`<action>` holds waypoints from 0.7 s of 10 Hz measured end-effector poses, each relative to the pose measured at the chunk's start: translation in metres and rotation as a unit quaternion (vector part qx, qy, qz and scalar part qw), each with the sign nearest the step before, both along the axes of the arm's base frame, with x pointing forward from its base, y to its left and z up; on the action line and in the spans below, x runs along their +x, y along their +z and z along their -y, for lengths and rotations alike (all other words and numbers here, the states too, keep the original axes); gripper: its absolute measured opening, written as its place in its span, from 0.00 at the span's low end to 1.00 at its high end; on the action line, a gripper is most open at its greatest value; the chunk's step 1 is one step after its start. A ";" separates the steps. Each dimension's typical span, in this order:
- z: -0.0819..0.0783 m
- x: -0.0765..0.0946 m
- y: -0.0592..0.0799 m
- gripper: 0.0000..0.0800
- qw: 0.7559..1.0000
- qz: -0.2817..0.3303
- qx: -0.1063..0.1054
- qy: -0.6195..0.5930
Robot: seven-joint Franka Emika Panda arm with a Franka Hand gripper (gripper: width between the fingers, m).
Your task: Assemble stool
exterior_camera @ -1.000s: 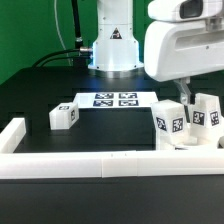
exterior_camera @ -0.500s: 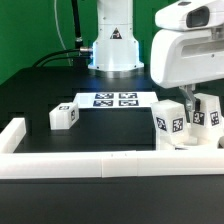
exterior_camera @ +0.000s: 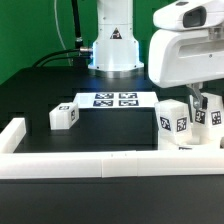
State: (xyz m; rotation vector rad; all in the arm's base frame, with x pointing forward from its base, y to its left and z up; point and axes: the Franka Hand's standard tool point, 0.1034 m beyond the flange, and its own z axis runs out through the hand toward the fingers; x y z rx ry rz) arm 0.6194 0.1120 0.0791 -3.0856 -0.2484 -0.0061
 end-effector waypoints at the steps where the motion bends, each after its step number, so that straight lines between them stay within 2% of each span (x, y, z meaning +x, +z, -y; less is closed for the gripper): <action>1: 0.000 0.000 0.000 0.43 1.000 -0.001 0.000 -0.030; 3: 0.000 0.003 0.001 0.43 0.988 -0.007 0.000 -0.151; 4: 0.000 0.004 0.000 0.43 0.975 -0.010 0.001 -0.223; 5: 0.000 0.006 -0.001 0.43 0.952 -0.010 0.002 -0.305; 7: 0.001 0.010 -0.001 0.43 0.880 -0.015 0.032 -0.473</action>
Offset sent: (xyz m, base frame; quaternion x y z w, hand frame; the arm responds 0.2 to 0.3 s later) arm 0.0139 -0.0058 0.0015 -0.0231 -0.0143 0.2604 0.9651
